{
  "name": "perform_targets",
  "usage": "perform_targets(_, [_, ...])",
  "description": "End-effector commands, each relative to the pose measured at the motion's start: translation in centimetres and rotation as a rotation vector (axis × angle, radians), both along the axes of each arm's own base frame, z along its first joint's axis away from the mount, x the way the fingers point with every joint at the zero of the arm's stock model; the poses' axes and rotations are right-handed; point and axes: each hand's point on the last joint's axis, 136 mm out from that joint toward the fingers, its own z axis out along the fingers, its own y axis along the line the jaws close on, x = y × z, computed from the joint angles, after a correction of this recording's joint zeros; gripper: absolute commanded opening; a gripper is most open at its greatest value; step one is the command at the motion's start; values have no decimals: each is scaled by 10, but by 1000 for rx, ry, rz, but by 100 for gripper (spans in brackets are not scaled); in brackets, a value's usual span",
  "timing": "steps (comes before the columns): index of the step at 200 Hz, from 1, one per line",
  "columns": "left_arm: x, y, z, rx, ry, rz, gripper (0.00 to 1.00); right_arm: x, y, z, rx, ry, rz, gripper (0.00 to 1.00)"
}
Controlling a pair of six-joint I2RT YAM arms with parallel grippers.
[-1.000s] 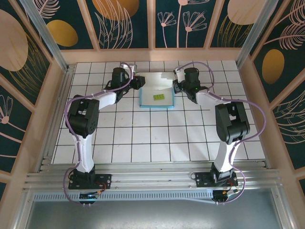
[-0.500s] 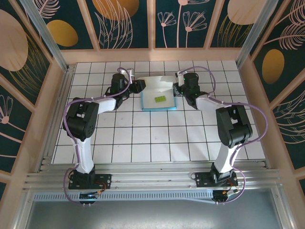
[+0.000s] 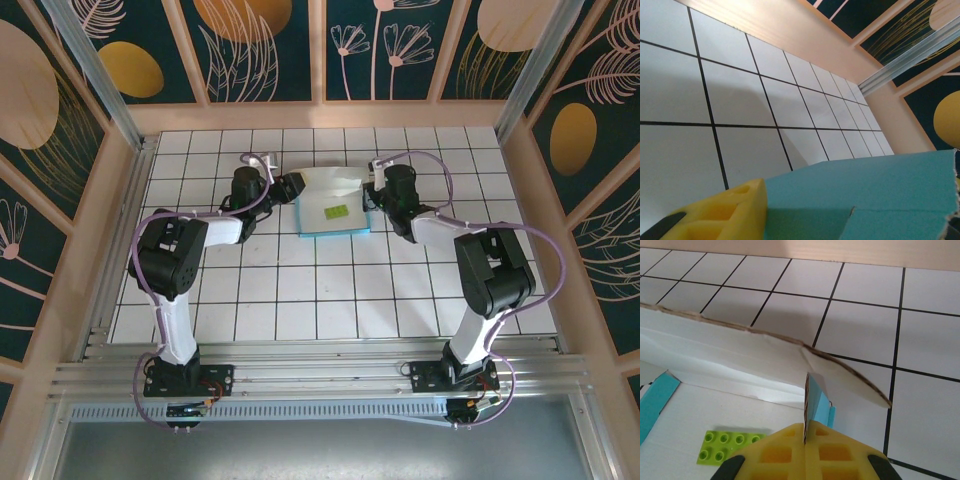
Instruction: Fold the paper box
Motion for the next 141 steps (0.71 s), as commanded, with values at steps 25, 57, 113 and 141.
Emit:
perform_targets(25, [-28, -31, 3, -174, 145, -104, 41, -34, 24, -17, 11, 67, 97, 3])
perform_targets(57, [-33, -41, 3, -194, 167, -127, 40, -38, 25, -17, 14, 67, 98, 3])
perform_targets(113, [-36, -52, -10, -203, 230, -148, 40, -43, 27, -15, 15, 58, 106, 3])
perform_targets(141, [-47, -51, -18, -195, 240, -142, 40, -48, 27, -18, 10, 62, 107, 3])
